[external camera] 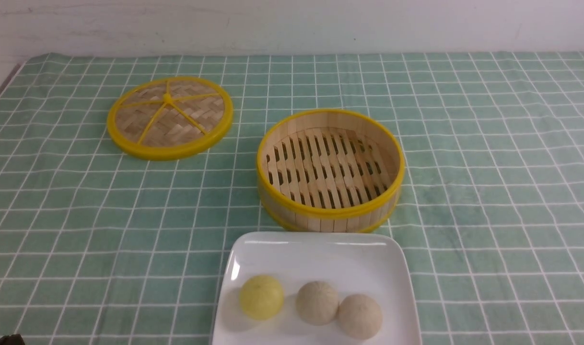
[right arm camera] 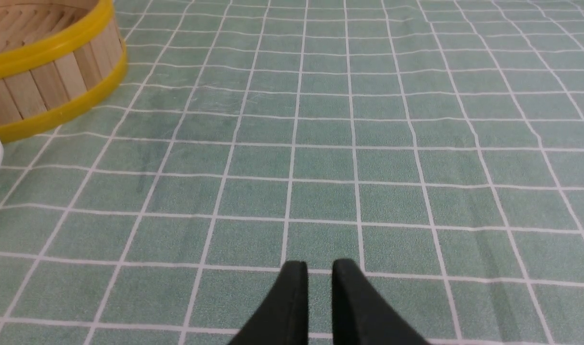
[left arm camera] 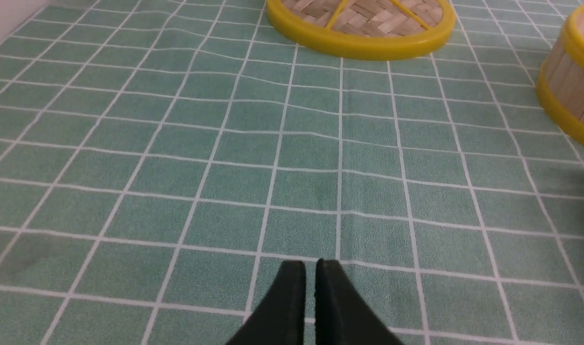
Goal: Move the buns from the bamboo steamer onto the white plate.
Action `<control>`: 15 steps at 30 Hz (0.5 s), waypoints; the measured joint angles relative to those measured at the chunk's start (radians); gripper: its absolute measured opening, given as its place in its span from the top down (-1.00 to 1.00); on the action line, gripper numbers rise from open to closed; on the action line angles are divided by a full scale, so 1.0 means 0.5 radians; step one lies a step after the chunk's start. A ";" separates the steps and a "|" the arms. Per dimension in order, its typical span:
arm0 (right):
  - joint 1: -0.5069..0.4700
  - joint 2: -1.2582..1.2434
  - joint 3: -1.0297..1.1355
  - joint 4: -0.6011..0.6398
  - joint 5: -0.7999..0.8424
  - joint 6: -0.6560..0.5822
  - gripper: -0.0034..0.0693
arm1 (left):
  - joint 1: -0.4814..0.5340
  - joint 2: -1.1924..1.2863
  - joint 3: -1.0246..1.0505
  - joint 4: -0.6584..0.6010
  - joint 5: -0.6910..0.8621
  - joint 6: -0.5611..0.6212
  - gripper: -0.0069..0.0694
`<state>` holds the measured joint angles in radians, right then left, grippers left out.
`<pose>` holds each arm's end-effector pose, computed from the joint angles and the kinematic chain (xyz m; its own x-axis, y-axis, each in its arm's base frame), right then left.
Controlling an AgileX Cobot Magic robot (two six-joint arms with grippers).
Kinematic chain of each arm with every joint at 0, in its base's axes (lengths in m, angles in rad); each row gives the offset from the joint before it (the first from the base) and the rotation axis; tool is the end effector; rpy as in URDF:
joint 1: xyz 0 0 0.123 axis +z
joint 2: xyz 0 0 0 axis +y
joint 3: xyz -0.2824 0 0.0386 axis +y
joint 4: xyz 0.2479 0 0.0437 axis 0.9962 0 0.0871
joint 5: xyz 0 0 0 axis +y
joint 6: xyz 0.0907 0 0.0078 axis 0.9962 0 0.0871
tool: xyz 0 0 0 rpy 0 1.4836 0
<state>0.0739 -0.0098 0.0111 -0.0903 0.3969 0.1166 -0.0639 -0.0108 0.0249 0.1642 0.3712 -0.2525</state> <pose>0.0519 0.0006 0.1744 -0.3050 0.0108 -0.9523 -0.0305 0.9993 0.0211 0.0529 0.0020 0.1723 -0.2880 -0.0807 -0.9542 -0.0216 0.9967 -0.0778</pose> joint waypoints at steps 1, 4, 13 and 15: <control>0.000 0.000 0.000 0.000 0.000 0.000 0.62 | 0.010 0.000 0.000 -0.002 0.002 0.000 0.66; 0.000 0.000 0.000 0.000 0.000 0.000 0.61 | 0.057 0.000 0.000 -0.014 0.004 0.007 0.65; 0.000 0.000 0.000 0.000 0.000 0.000 0.59 | 0.126 0.000 0.000 -0.018 0.004 0.007 0.64; 0.000 0.000 0.000 0.000 0.000 0.000 0.58 | 0.126 0.000 0.000 -0.019 0.007 0.007 0.63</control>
<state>0.0739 -0.0098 0.0111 -0.0903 0.3969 0.1166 -0.0008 -0.0108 0.0249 0.1545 0.3745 -0.2491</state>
